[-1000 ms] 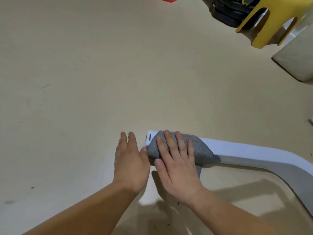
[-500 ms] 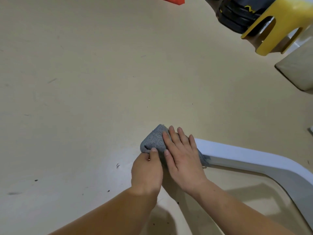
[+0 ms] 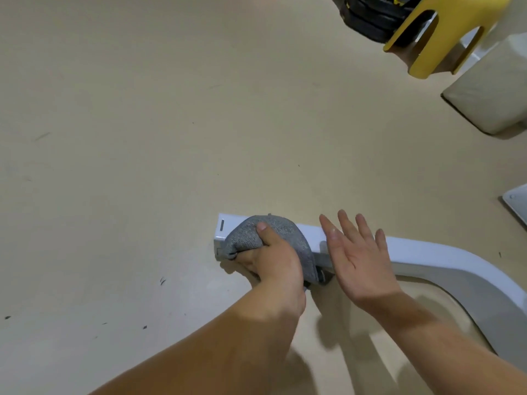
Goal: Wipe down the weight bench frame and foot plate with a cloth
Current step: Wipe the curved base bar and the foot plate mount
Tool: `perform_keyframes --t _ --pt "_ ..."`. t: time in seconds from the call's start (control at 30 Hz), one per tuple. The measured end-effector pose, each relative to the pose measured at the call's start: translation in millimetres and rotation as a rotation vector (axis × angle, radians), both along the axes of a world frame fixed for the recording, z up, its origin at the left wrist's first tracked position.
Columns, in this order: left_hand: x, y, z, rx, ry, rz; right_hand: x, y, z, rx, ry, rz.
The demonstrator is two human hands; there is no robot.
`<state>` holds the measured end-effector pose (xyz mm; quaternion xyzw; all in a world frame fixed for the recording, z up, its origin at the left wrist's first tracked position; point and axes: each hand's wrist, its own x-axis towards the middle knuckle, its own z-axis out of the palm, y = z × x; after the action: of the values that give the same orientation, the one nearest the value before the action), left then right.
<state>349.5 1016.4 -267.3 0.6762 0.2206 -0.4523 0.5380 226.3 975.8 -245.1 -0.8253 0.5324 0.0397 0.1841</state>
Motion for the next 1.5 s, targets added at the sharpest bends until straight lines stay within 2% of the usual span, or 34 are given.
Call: perform_keyframes --t 0.13,0.2,0.27,0.33,0.4,0.47,0.53,0.6,0.63,0.73,0.77,0.87,0.93,1.0,1.03,1.07,1.13,1.23,1.3,1.33,1.43,1.5 --pt "-42.4 -10.3 -45.3 -0.174 0.070 -0.132 -6.6 -6.0 -1.8 0.055 -0.035 0.035" --pt "-37.6 -11.9 -36.1 -0.190 0.168 -0.077 -11.5 -9.1 -1.2 0.077 -0.082 0.041" --pt "-19.1 -10.2 -7.6 -0.046 0.119 0.018 -19.3 -9.1 -1.2 0.061 -0.143 0.057" --pt "3.4 -7.1 2.7 0.095 -0.022 0.106 -27.3 -4.9 -0.4 0.019 -0.233 0.063" --pt "23.4 -5.1 14.2 0.161 -0.130 0.176 -32.3 3.8 1.5 -0.032 -0.339 0.011" --pt "16.9 -10.8 17.1 0.160 -0.104 0.175 -35.1 14.3 1.3 -0.066 -0.405 -0.088" --pt "-13.6 -18.8 17.2 0.086 0.096 0.059 -41.2 23.6 1.5 -0.133 -0.450 -0.143" --pt "-53.3 -23.3 17.7 -0.121 0.370 -0.088 -50.7 32.0 5.0 -0.202 -0.460 -0.150" --pt "-68.1 -21.0 16.0 -0.197 0.427 -0.186 -56.0 36.8 8.8 -0.217 -0.449 -0.187" --pt "-74.3 -12.7 10.6 -0.250 0.344 -0.428 -74.1 54.6 14.3 -0.246 -0.451 -0.439" --pt "-70.3 -7.6 20.2 -0.265 0.355 -0.450 -77.2 60.2 14.2 -0.219 -0.467 -0.555" --pt "-58.8 16.9 40.6 -0.331 0.352 -0.551 -70.6 73.4 17.9 0.023 -0.506 -0.892" --pt "-54.3 36.7 45.8 -0.341 0.341 -0.681 -61.0 78.0 29.3 0.393 -0.613 -1.133" --pt "-46.4 47.2 58.7 -0.376 0.344 -0.780 -52.7 80.3 34.8 0.859 -0.927 -1.289" --pt "-43.9 47.5 59.2 -0.401 0.268 -0.863 -50.5 80.4 36.5 1.000 -1.092 -1.320" --pt "-41.3 47.7 61.3 -0.408 0.175 -0.947 -49.1 79.5 37.2 1.049 -1.209 -1.304" --pt "-37.4 48.5 65.4 -0.442 0.064 -1.038 -46.3 75.4 41.1 0.992 -1.310 -1.197" --pt "-33.9 50.9 68.3 -0.456 -0.030 -1.178 -40.0 69.2 40.3 0.908 -1.304 -1.155" --pt "-28.8 48.1 62.2 -0.401 -0.192 -1.139 -39.6 65.1 33.4 0.799 -1.225 -1.207" --pt "-23.8 44.2 57.6 -0.353 -0.384 -1.115 -41.9 62.1 27.4 0.715 -1.173 -1.247" --pt "2.2 30.3 49.1 -0.258 -1.117 -1.149 -55.3 46.3 16.0 0.294 -0.914 -1.385" --pt "23.5 21.1 38.2 -0.158 -1.415 -1.405 -60.8 30.9 10.8 0.116 -0.827 -1.387"
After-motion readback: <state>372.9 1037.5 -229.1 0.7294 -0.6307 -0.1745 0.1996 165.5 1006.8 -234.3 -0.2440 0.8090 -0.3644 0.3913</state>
